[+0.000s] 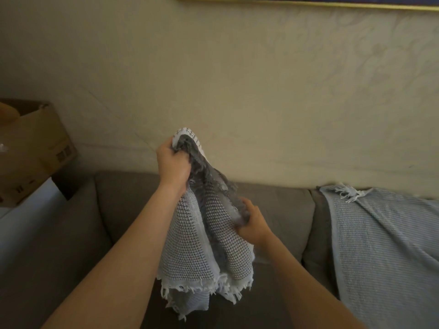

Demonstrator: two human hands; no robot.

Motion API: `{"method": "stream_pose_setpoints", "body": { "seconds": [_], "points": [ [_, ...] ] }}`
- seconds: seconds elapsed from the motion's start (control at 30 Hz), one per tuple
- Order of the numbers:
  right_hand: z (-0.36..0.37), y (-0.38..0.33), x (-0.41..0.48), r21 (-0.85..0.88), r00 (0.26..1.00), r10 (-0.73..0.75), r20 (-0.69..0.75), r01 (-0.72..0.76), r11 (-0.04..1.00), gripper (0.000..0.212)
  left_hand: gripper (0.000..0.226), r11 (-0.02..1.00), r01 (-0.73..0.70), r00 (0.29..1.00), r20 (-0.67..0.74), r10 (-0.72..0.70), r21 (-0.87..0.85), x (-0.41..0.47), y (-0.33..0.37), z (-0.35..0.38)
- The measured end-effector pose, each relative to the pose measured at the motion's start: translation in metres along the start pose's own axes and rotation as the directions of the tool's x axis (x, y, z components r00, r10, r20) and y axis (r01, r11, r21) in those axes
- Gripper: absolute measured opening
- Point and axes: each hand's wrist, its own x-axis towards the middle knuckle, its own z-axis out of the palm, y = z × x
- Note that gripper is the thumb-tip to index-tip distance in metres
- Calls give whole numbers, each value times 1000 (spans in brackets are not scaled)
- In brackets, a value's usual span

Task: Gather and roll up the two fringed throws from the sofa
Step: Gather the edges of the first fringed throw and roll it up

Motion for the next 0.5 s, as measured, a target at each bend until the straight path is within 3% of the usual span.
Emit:
{"method": "stream_pose_setpoints", "body": {
  "seconds": [0.13, 0.23, 0.37, 0.5],
  "points": [
    [-6, -15, 13, 75, 998, -46, 41, 43, 996, 91, 46, 1000, 19, 999, 46, -19, 10, -1, -1, -2],
    [-6, -24, 14, 93, 993, -75, 90, 66, 993, 84, 27, 999, 23, 996, 88, -25, 22, -1, -1, -5],
    [-2, -26, 13, 48, 971, -92, 219, 83, 995, 38, 20, 1000, 17, 994, 104, -18, 15, -2, 3, -5],
    [-1, -31, 10, 35, 962, -66, 267, 59, 998, 23, 36, 999, 28, 995, 97, -29, 16, -3, 5, -4]
  ]
}}
